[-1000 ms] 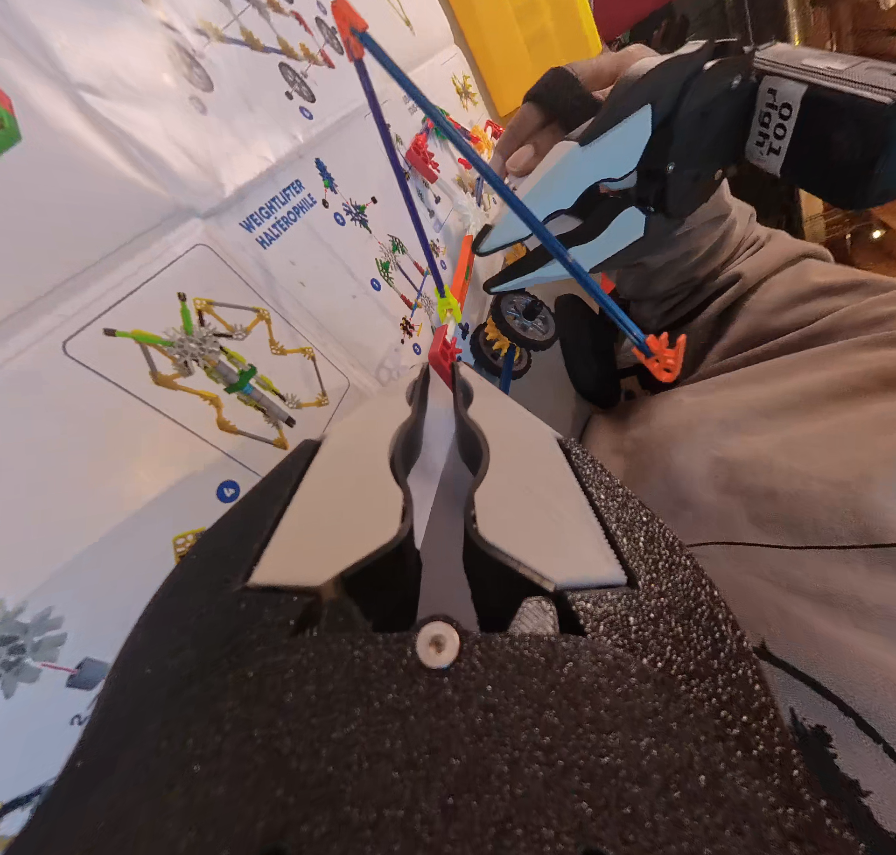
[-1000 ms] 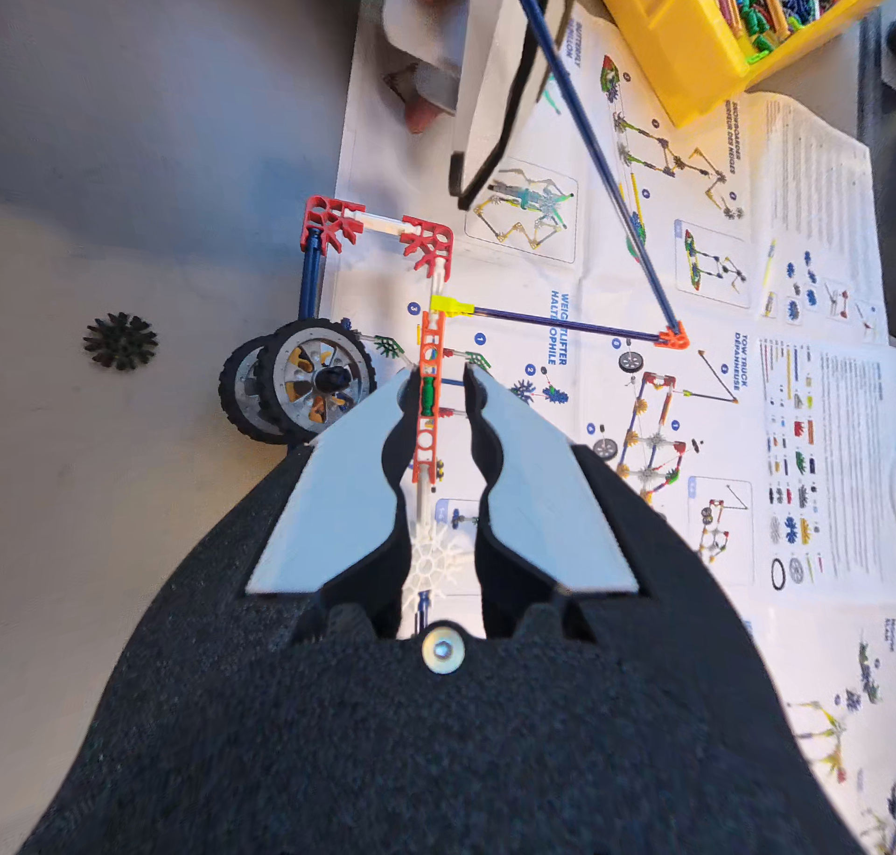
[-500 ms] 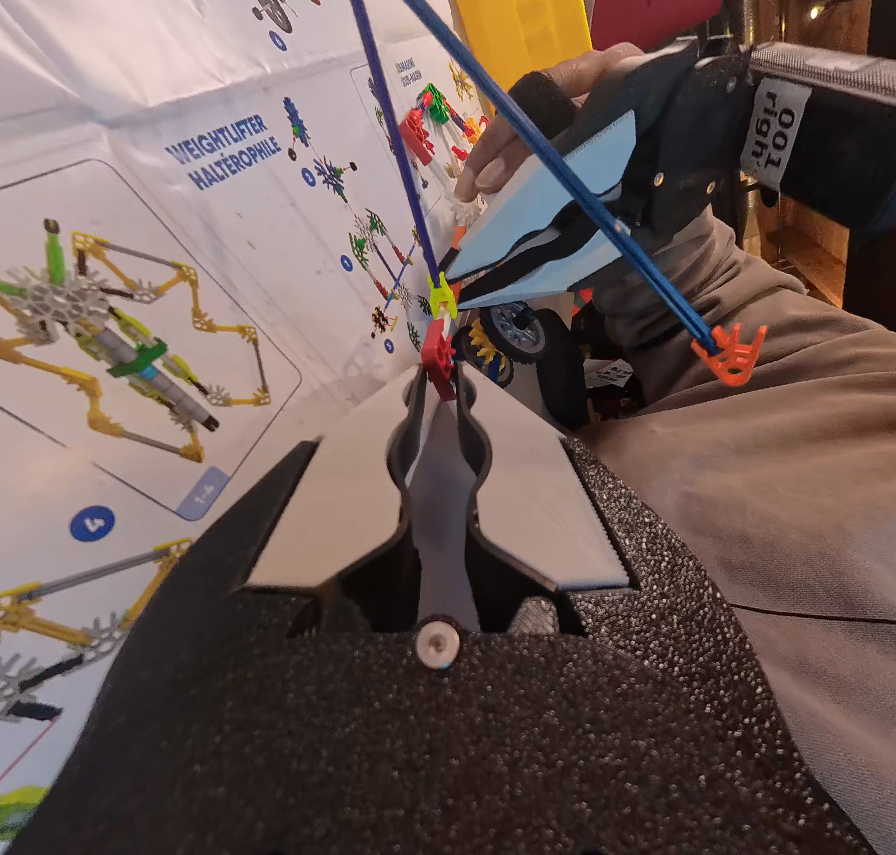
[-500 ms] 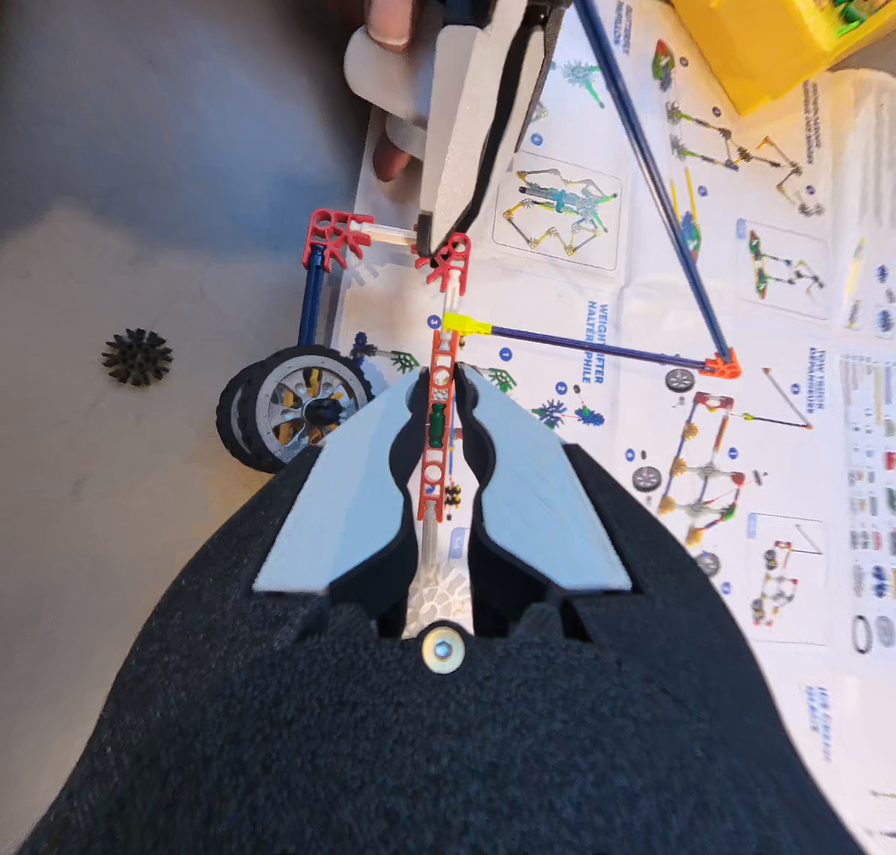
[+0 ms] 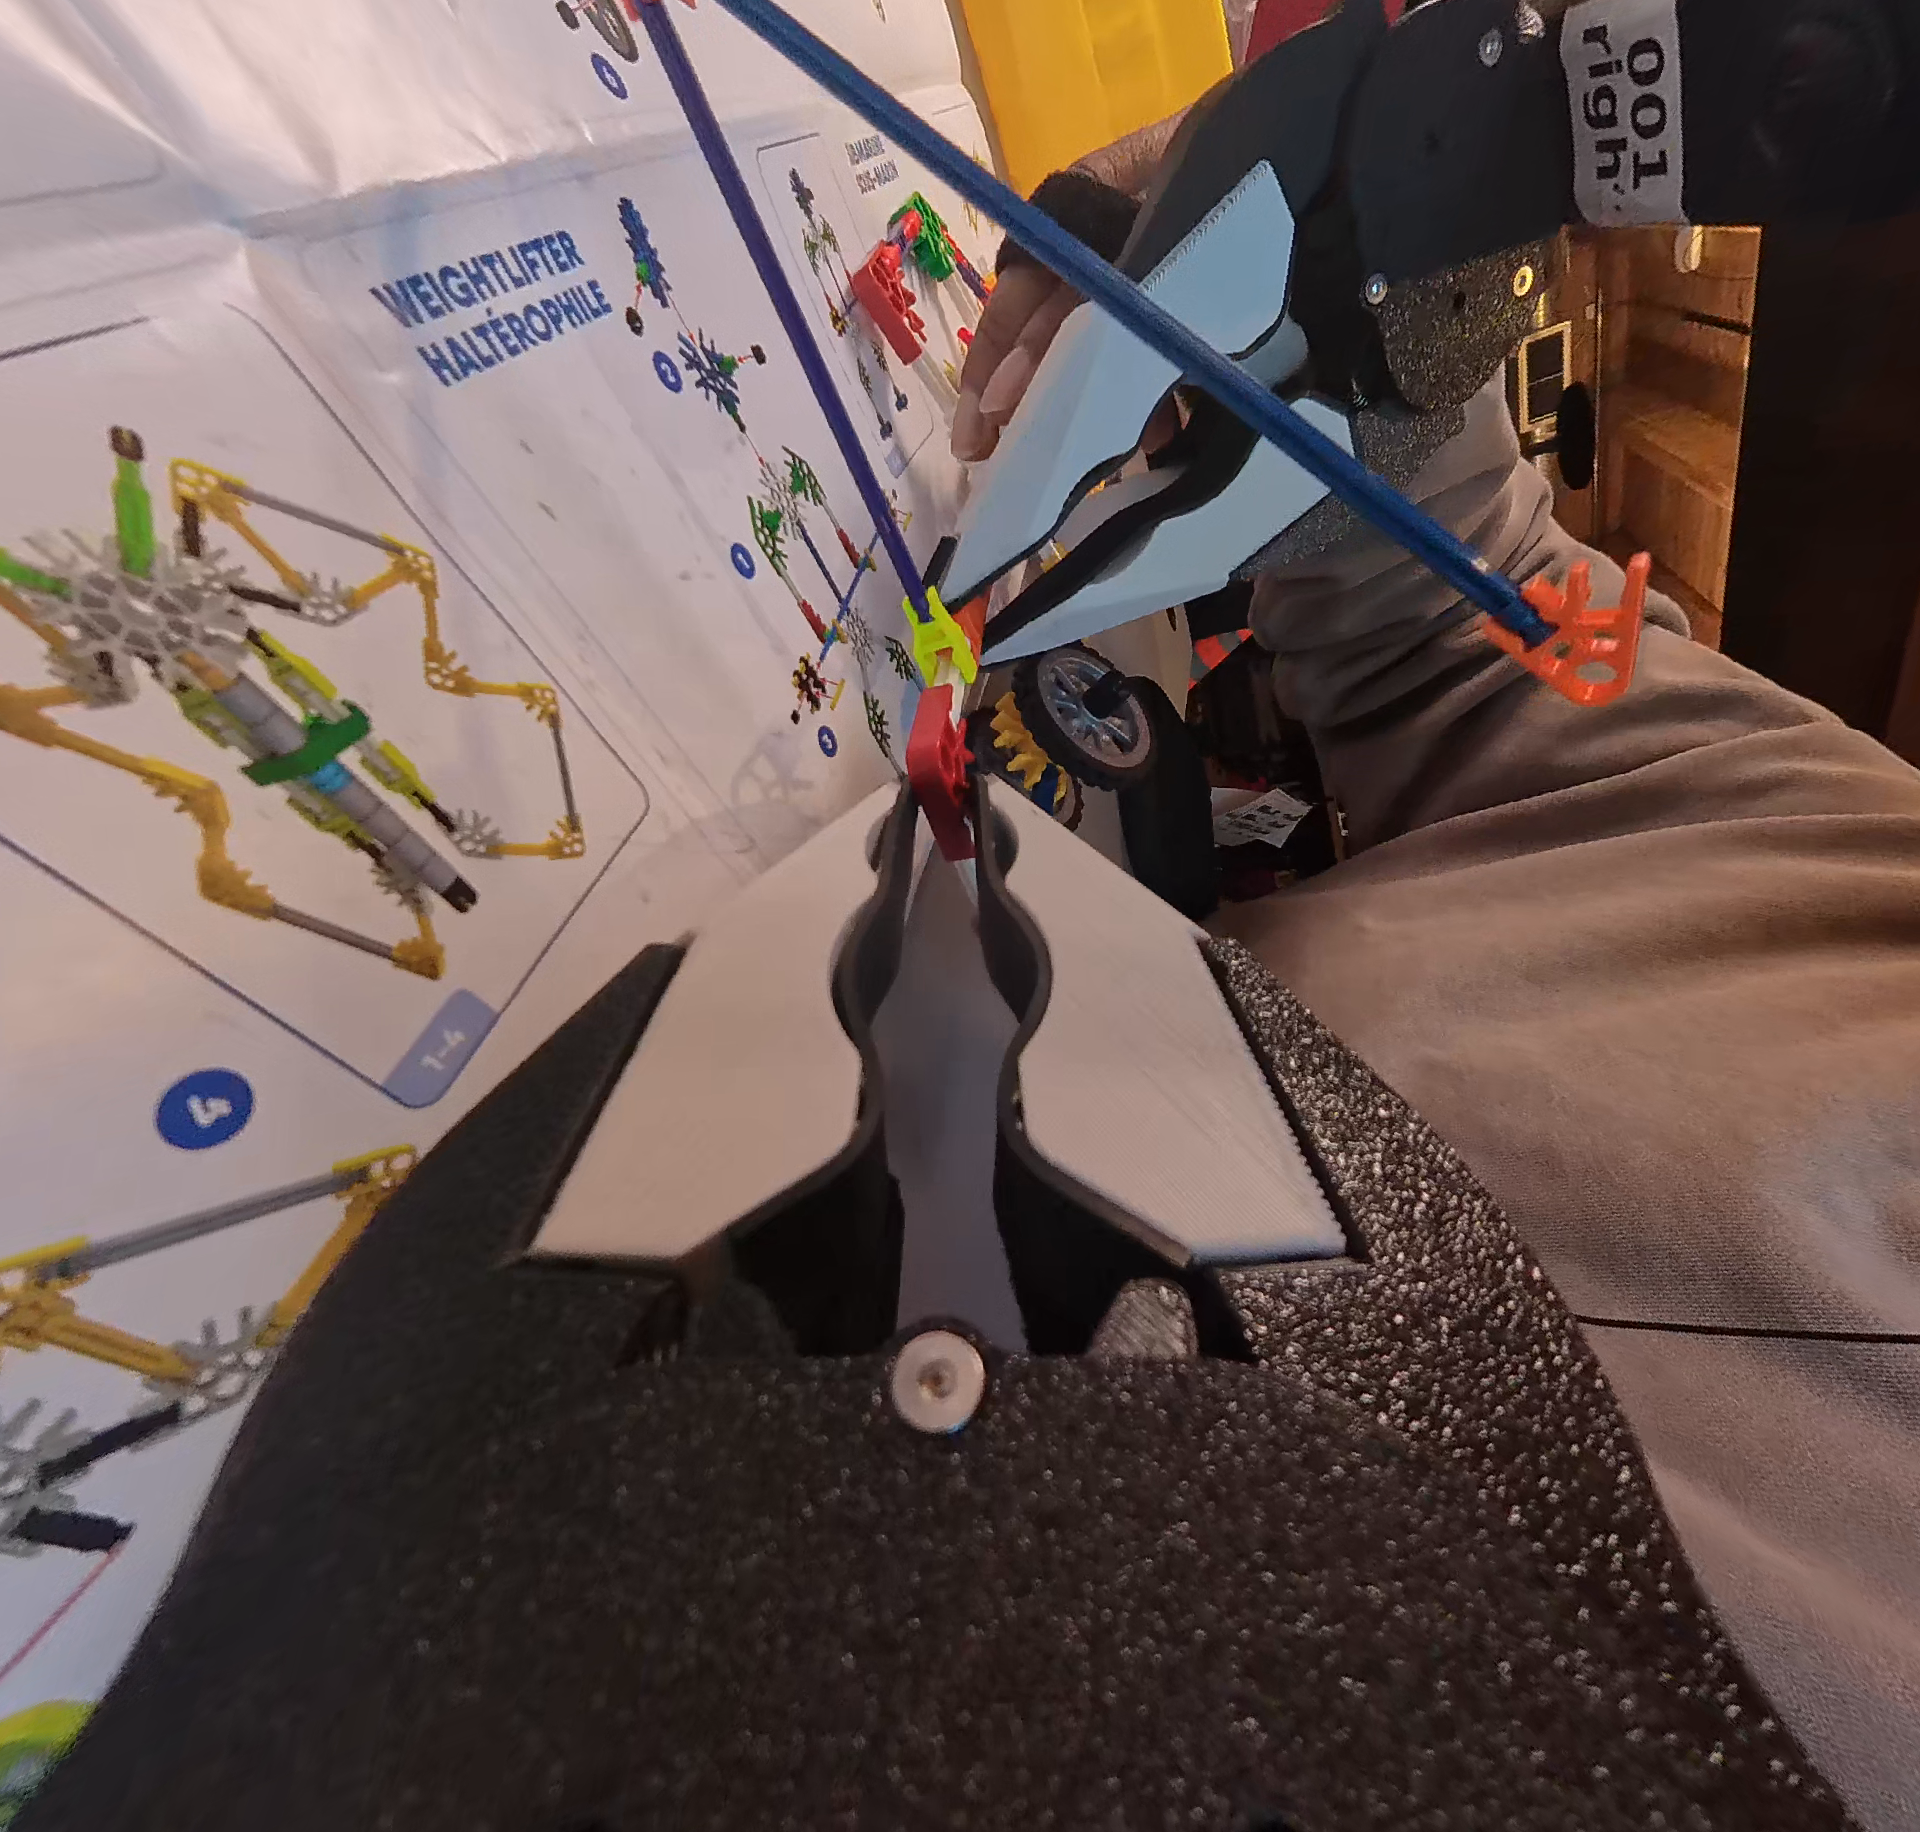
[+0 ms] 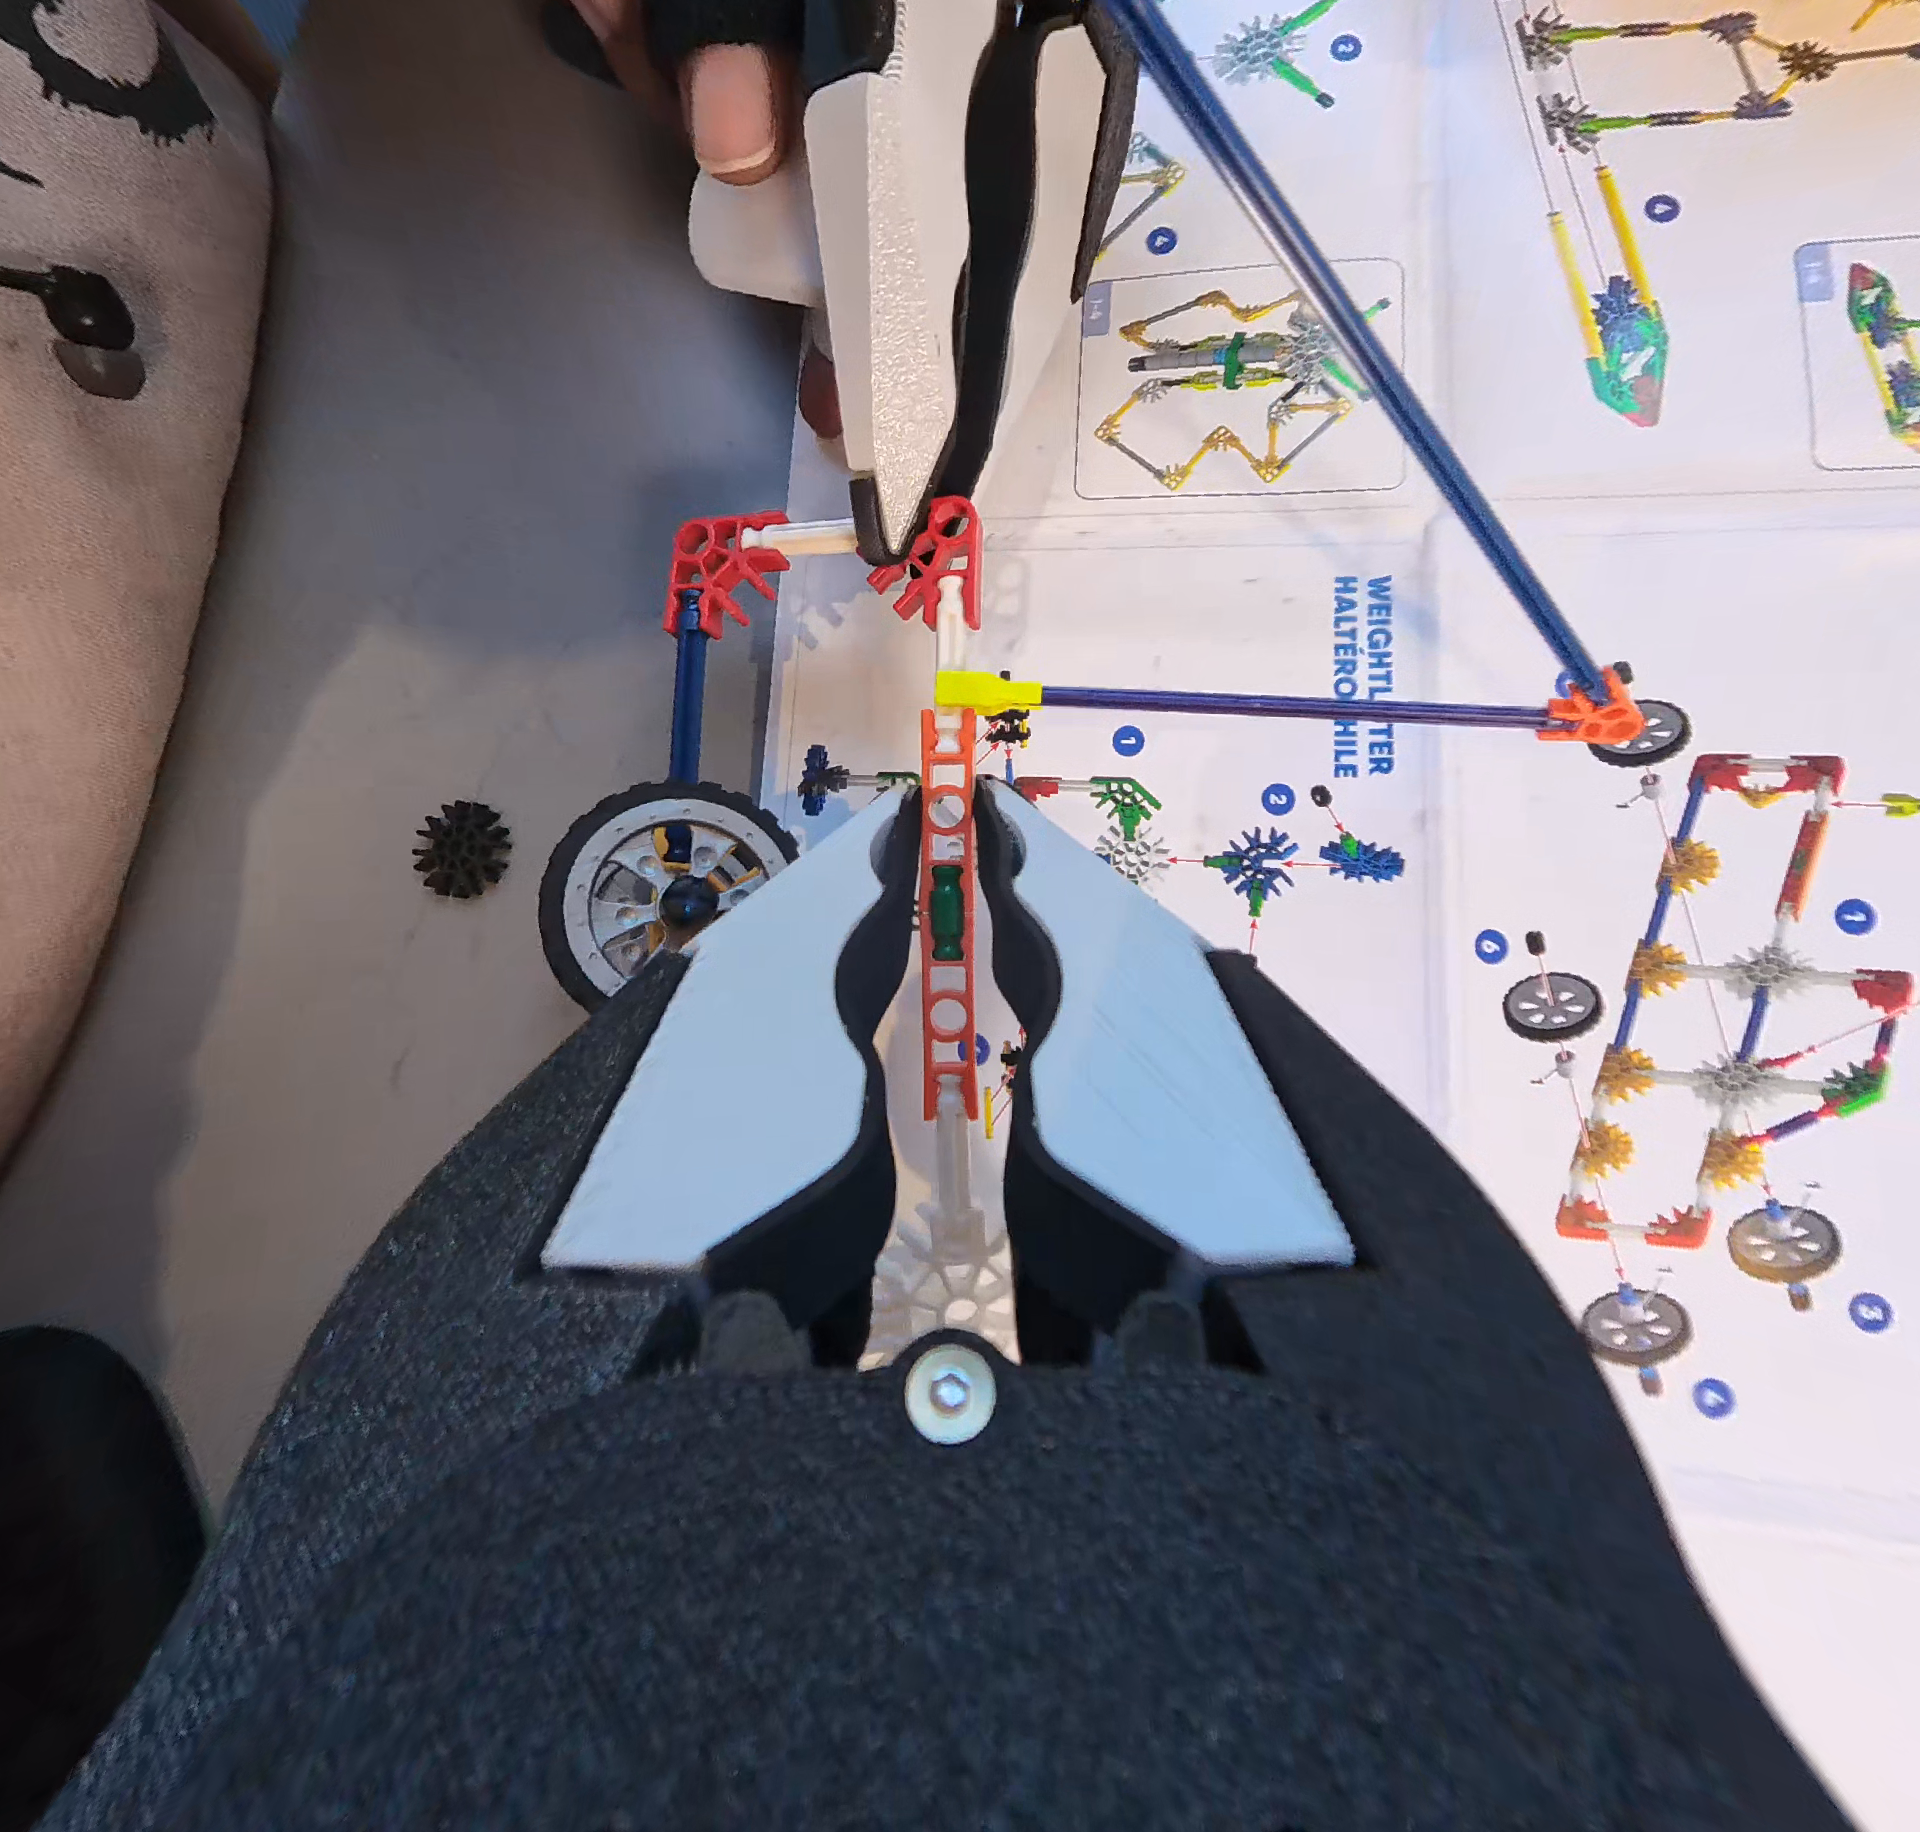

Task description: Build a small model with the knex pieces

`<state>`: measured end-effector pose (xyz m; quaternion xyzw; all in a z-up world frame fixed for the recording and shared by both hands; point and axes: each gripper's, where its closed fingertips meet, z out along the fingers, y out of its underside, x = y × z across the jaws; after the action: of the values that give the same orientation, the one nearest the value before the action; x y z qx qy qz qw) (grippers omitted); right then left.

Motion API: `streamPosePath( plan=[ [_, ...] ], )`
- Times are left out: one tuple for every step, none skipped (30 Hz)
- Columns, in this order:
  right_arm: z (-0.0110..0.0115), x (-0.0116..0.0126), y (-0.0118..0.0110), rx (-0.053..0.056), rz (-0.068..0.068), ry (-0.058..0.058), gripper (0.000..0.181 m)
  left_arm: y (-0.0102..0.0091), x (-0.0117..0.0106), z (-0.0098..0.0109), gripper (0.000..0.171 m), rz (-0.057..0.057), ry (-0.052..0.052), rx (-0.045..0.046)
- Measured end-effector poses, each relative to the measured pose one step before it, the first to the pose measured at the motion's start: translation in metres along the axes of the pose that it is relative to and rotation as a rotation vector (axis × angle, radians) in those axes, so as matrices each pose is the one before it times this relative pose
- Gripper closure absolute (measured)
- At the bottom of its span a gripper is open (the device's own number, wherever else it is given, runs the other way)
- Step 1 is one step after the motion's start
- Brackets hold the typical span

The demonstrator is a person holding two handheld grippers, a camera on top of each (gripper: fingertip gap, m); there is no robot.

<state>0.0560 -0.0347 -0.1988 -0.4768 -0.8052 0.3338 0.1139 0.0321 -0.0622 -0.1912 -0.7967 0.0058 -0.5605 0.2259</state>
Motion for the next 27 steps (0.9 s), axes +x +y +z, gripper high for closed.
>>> streamPosePath(
  plan=[
    [-0.00094, 0.00021, -0.00018, 0.0055, 0.0037, 0.008, 0.173, -0.00004, 0.00031, -0.00024, 0.164, 0.0054, -0.0004, -0.00161],
    [-0.00188, 0.00076, -0.00079, 0.0099, 0.0042, 0.0115, 0.168, 0.00016, -0.00021, -0.00062, 0.163, 0.0159, -0.0085, -0.00425],
    [-0.0027, 0.00032, -0.00121, 0.0116, 0.01, 0.0055, 0.163, 0.00046, -0.00049, -0.00102, 0.162, 0.0243, -0.0132, -0.00637],
    [-0.00348, 0.00021, -0.00187, 0.0149, 0.0126, 0.0039, 0.163, -0.00003, -0.00074, -0.00167, 0.161, 0.0269, -0.0175, -0.00307],
    [-0.0039, 0.0011, -0.00321, 0.0216, 0.0094, 0.0108, 0.164, -0.00161, -0.00127, -0.00289, 0.158, 0.0276, -0.0215, 0.00413],
    [-0.00425, 0.00192, -0.00343, 0.0218, 0.0109, 0.0163, 0.163, -0.00242, -0.0012, -0.00414, 0.155, 0.0305, -0.0217, 0.00447],
    [-0.00415, 0.00221, -0.00318, 0.0185, 0.0136, 0.0163, 0.163, -0.00254, -0.0009, -0.00568, 0.154, 0.0356, -0.0184, 0.00172],
    [-0.00384, 0.00275, -0.00283, 0.0178, 0.0139, 0.0193, 0.163, -0.002, -0.0009, -0.00695, 0.152, 0.0316, -0.015, -0.00393],
    [-0.00325, 0.0031, -0.00202, 0.0136, 0.013, 0.0211, 0.163, -0.00274, -0.0022, -0.00846, 0.152, 0.0208, -0.0181, 0.00226],
    [-0.00252, 0.00315, -0.00109, 0.0091, 0.0087, 0.0227, 0.163, -0.00617, -0.00393, -0.00987, 0.152, 0.006, -0.0223, 0.02993],
    [-0.00168, 0.00413, -0.00088, 0.0089, 0.0039, 0.0294, 0.163, -0.0088, -0.00324, -0.01027, 0.152, -0.0137, -0.0087, 0.04841],
    [-0.00085, 0.00508, -0.00134, 0.0099, -0.0008, 0.0334, 0.162, -0.00943, -0.00047, -0.00915, 0.152, -0.03, 0.015, 0.05177],
    [0.00009, 0.00574, -0.0012, 0.0075, -0.0038, 0.0359, 0.162, -0.00881, 0.0022, -0.00679, 0.151, -0.0341, 0.0268, 0.04474],
    [0.00171, 0.00684, 0.00047, -0.0069, -0.0024, 0.0397, 0.162, -0.00733, 0.00376, -0.00389, 0.148, -0.0201, 0.0241, 0.03005],
    [0.00329, 0.00498, 0.00134, -0.0147, 0.0064, 0.0257, 0.162, -0.00592, 0.00349, -0.001, 0.146, 0.0049, 0.0053, 0.01232],
    [0.00471, 0.002, 0.00064, -0.0121, 0.0229, 0.002, 0.163, -0.00581, 0.00261, 0.00143, 0.145, 0.0301, -0.0158, -0.00177],
    [0.0058, 0.0014, 0.00049, -0.0114, 0.0463, -0.007, 0.162, -0.0059, 0.00218, 0.00361, 0.143, 0.0446, -0.0264, -0.01632],
    [0.00618, 0.00219, 0.00008, -0.008, 0.0593, -0.0108, 0.162, -0.00577, 0.00137, 0.00566, 0.142, 0.0475, -0.0271, -0.03062],
    [0.00577, 0.00316, -0.00035, -0.0023, 0.0631, -0.0118, 0.162, -0.00542, -0.00036, 0.00775, 0.141, 0.0364, -0.0224, -0.04245],
    [0.00502, 0.00476, -0.00153, 0.008, 0.0723, -0.0102, 0.162, -0.00465, -0.00287, 0.00949, 0.139, 0.0167, -0.0158, -0.05174],
    [0.00463, 0.00429, -0.00082, 0.0056, 0.0772, -0.0206, 0.161, -0.00266, -0.00444, 0.0112, 0.137, -0.0013, -0.0064, -0.06065],
    [0.00448, 0.00397, 0.00031, -0.0012, 0.0708, -0.0227, 0.158, -0.00029, -0.00536, 0.01182, 0.133, -0.0152, 0.0002, -0.06825],
    [0.00373, 0.0025, -0.00075, 0.0063, 0.0585, -0.0268, 0.151, 0.00075, -0.00589, 0.01104, 0.129, -0.0231, 0.0017, -0.06678],
    [0.00249, 0.00133, -0.00205, 0.0148, 0.055, -0.0274, 0.149, -0.00027, -0.00606, 0.00922, 0.129, -0.0219, -0.0004, -0.05194],
    [0.00211, 0.00171, -0.00173, 0.0114, 0.0462, -0.0172, 0.147, -0.00067, -0.00617, 0.00733, 0.129, -0.0185, -0.0056, -0.03973],
    [0.0016, 0.00132, -0.00147, 0.0088, 0.0321, -0.0146, 0.148, -0.00013, -0.00455, 0.00566, 0.129, -0.0171, 0.0001, -0.03484],
    [0.00109, 0.00023, -0.0021, 0.0127, 0.0268, -0.0192, 0.149, -0.00167, -0.00163, 0.00372, 0.132, -0.0155, 0.0116, -0.01731]
  ],
)
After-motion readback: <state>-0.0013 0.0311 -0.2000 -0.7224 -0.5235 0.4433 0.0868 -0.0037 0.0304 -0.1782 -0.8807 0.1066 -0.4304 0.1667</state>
